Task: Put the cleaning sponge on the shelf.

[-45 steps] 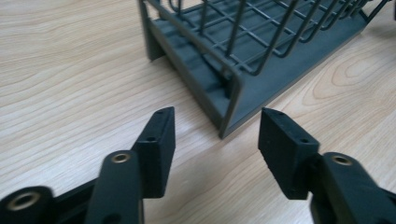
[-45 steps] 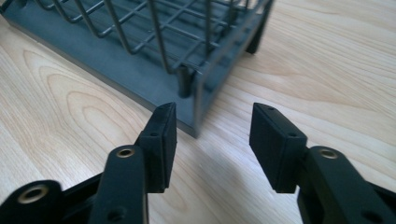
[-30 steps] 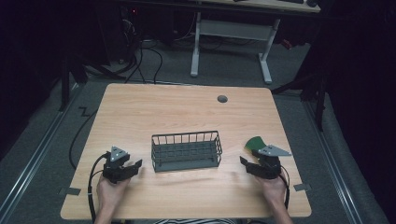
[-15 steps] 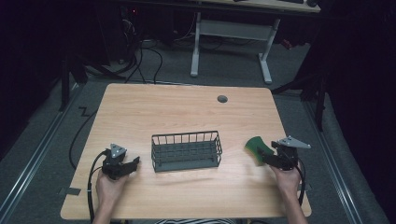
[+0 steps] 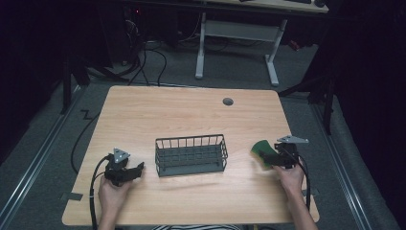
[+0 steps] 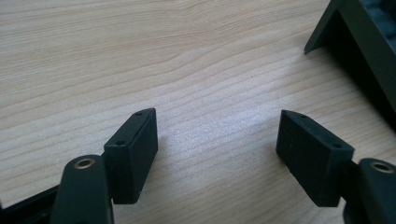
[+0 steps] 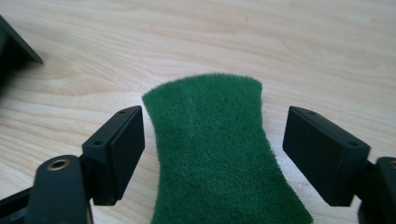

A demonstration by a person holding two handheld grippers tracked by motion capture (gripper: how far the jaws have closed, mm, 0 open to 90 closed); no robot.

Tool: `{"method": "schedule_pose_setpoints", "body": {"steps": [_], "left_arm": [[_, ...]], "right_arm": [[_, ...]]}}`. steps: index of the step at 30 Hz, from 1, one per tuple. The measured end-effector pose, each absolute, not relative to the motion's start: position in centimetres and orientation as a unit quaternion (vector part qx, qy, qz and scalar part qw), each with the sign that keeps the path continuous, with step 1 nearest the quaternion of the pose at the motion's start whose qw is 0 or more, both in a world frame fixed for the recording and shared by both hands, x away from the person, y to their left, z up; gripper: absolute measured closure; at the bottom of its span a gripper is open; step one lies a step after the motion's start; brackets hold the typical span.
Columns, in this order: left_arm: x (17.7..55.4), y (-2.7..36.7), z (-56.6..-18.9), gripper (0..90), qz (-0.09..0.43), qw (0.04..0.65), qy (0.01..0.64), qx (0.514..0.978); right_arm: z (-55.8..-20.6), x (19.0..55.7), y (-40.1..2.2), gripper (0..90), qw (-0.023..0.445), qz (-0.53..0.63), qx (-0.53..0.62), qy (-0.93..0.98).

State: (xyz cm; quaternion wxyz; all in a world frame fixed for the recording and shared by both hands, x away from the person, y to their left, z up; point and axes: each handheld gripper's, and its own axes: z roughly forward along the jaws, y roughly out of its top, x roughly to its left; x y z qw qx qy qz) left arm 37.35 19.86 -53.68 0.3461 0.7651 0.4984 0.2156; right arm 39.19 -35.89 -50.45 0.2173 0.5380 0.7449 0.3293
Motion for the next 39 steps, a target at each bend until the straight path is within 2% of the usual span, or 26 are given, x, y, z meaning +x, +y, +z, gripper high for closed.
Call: {"method": "schedule_pose_setpoints", "body": {"steps": [5,9,18,27,39], "left_arm": [[37.4,19.9,-53.7,30.2,0.215,0.346,0.499,0.765],[37.4,19.9,-53.7,30.2,0.215,0.346,0.499,0.765],[37.3,19.9,-53.7,30.1,0.215,0.346,0.499,0.765],[37.3,19.9,-53.7,30.0,0.216,0.345,0.500,0.764],[37.3,19.8,-53.7,30.0,0.216,0.345,0.500,0.764]], "right_arm": [[-51.1,39.6,-36.1,19.7,0.204,0.318,0.545,0.749],[-51.5,39.7,-36.1,25.5,0.192,0.323,0.537,0.755],[-51.3,39.4,-36.0,30.0,0.198,0.325,0.530,0.758],[-50.6,38.9,-36.2,30.9,0.213,0.339,0.524,0.752],[-48.7,37.9,-36.1,31.2,0.211,0.359,0.517,0.748]]}}
